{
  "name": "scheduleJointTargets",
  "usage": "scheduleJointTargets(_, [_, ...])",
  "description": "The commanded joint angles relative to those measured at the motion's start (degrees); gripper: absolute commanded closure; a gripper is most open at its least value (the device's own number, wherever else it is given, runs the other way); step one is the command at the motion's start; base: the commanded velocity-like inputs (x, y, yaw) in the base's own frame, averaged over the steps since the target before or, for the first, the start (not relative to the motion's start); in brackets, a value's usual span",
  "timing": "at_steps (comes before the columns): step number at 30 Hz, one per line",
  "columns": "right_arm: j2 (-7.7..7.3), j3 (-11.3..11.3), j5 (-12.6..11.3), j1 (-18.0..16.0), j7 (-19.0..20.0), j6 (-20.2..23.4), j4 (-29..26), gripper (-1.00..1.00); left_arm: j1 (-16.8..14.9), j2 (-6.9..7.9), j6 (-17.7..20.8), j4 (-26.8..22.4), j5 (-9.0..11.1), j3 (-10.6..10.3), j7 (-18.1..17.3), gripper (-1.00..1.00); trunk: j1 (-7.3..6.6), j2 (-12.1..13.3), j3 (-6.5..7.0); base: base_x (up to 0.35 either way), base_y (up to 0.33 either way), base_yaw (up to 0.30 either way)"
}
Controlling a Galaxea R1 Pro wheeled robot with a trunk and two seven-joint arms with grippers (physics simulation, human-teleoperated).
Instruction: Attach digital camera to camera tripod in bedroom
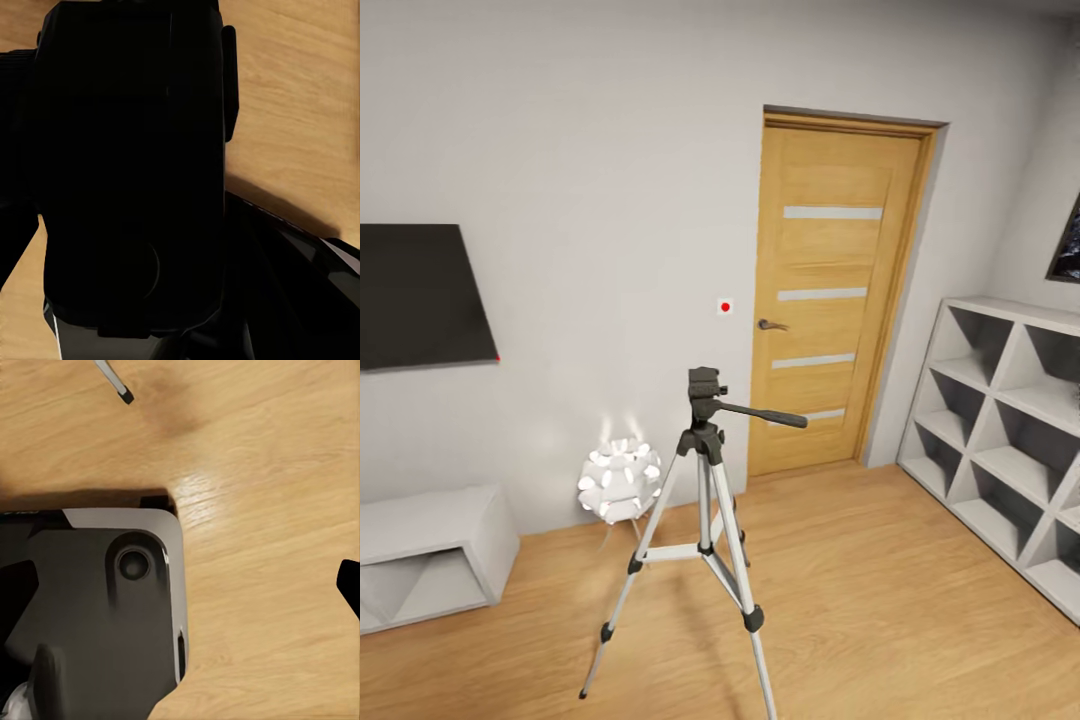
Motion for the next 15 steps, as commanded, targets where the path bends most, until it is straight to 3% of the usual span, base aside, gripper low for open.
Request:
scheduleJointTargets(1, [-0.01, -0.4, 0.6, 0.0, 0.2, -0.1, 0.2, -1.00, 0.0, 0.01, 0.0, 0.0, 0.5, -0.5, -0.1, 1.00, 0.02, 0.0, -0.02, 0.002, 0.000, -0.043])
scheduleJointTargets(7, [0.11, -0.3, 0.8, 0.0, 0.1, -0.1, 0.1, -1.00, 0.0, 0.03, 0.0, 0.0, 0.5, -0.4, -0.1, 1.00, 0.02, 0.0, -0.02, 0.044, -0.027, -0.021])
scheduleJointTargets(15, [0.06, -0.3, 0.9, 0.0, 0.2, -0.1, 0.1, -1.00, 0.0, 0.10, 0.0, 0.1, 0.5, -0.4, -0.1, 1.00, 0.02, 0.0, -0.02, 0.202, -0.137, -0.003])
